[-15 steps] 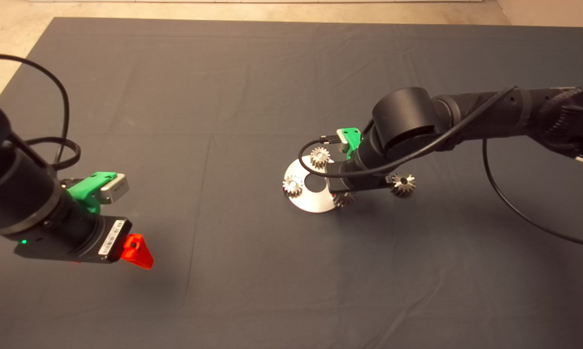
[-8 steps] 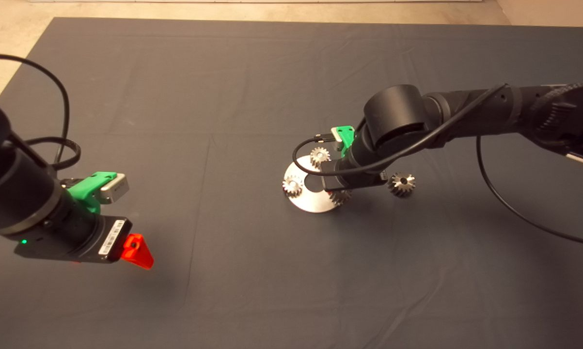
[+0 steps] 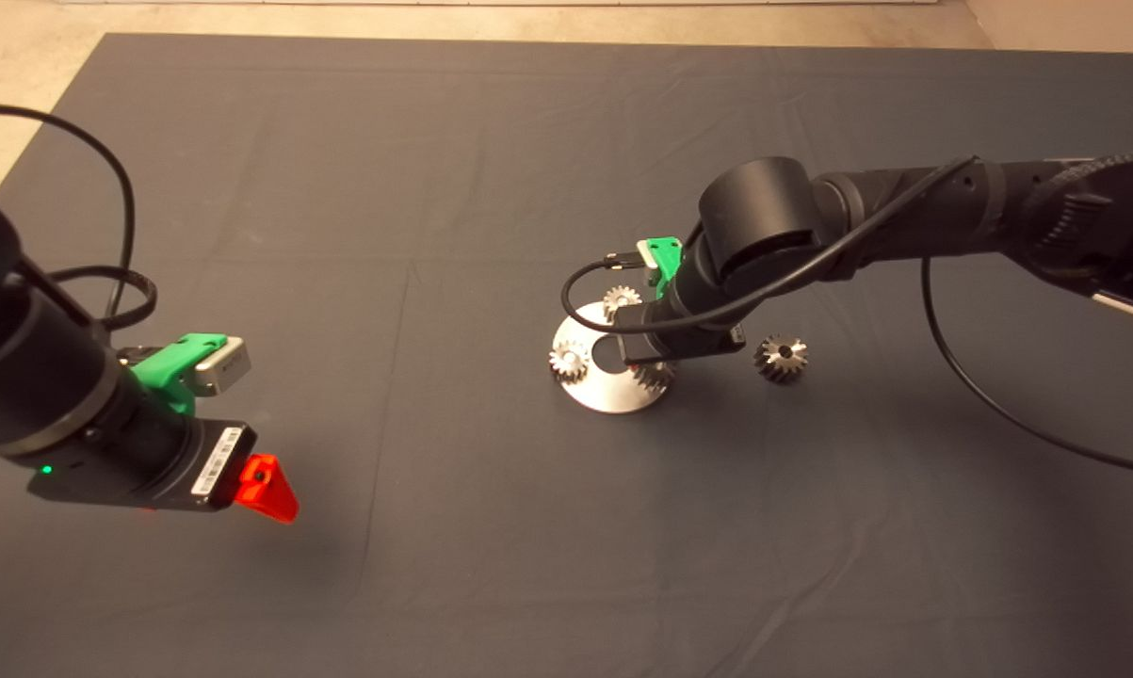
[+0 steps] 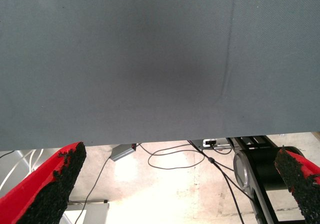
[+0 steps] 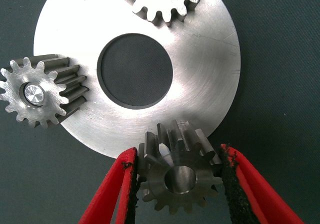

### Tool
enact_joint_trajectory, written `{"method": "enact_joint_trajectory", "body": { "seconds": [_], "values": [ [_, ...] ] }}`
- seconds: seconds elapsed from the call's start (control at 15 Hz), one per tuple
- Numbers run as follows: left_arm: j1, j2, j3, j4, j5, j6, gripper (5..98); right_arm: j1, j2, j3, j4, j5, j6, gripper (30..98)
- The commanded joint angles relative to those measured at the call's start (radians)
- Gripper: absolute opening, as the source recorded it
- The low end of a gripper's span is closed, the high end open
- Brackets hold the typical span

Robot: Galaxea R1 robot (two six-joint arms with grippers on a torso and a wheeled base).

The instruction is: Remove an incorrectly installed larger gear and replace it with the correct smaller gear

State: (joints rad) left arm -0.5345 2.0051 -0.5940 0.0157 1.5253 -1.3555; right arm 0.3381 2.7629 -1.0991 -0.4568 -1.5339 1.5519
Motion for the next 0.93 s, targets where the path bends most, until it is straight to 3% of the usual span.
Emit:
{"method": "enact_joint_trajectory", "body": {
  "seconds": [0.0,0.87],
  "values": [
    [0.002,-0.002,0.001,0.009,0.09,0.001,98.2,0.032,0.001,0.006,-0.031,-0.124,-0.003,38.3],
    [0.002,-0.002,-0.001,0.009,0.09,0.001,98.2,0.03,-0.005,0.007,-0.033,-0.124,-0.003,38.6]
  ]
}}
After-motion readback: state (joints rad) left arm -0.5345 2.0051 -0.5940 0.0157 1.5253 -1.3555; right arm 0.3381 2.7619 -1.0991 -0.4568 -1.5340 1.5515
